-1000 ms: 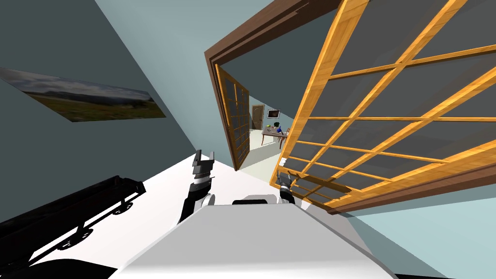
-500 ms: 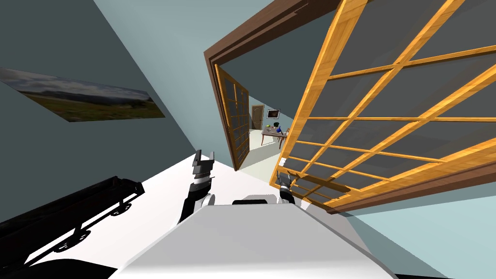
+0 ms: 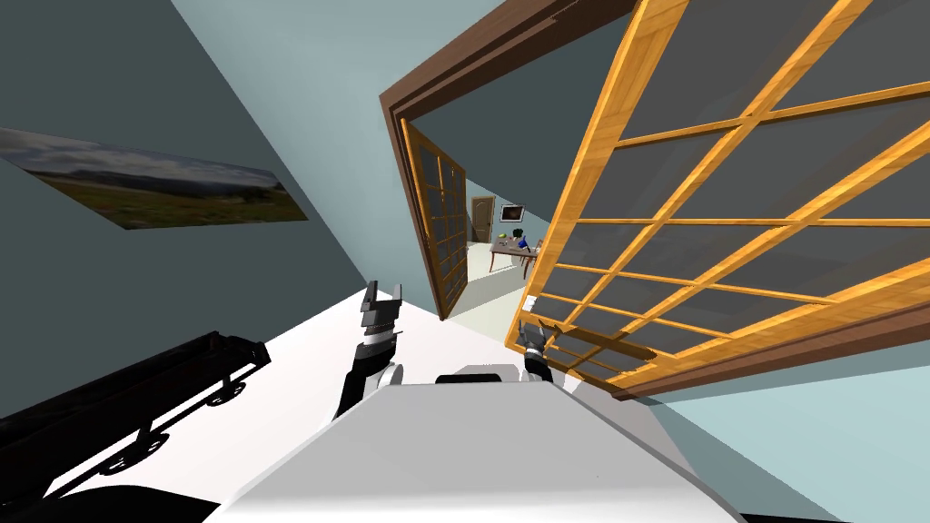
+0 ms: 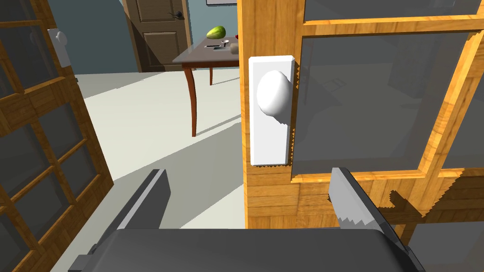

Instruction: Push the door open

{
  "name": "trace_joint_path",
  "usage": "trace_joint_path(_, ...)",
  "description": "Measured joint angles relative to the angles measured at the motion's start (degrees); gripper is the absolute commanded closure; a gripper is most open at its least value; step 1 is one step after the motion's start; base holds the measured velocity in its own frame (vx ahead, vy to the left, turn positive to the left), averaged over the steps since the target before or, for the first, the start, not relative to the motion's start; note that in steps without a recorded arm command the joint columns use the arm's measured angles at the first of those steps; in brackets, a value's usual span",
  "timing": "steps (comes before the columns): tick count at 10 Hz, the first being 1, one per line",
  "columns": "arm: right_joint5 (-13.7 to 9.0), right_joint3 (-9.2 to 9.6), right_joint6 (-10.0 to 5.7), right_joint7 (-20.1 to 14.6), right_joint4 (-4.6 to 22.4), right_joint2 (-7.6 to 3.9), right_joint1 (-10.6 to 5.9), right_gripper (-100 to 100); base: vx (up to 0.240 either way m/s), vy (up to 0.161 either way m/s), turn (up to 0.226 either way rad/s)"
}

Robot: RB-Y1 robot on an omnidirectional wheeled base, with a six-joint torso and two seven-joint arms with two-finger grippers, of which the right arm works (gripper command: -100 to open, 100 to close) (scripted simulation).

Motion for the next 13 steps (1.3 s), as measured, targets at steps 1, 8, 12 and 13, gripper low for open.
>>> trace_joint_path(1,0.00,0.00,0.00,0.00,0.01,0.00,0.00,-100,-0.005,0.005,0.018)
trace_joint_path(8,0.37,0.74,0.11,-0.68,0.11,-0.38,-0.03,-100,0.006,-0.006,-0.019)
trace_joint_path(12,0.38,0.76,0.13,-0.69,0.09,-0.38,-0.03,-100,-0.001,0.001,0.003)
trace_joint_path(13,0.38,0.76,0.13,-0.69,0.09,-0.38,-0.03,-100,0.000,0.000,0.000)
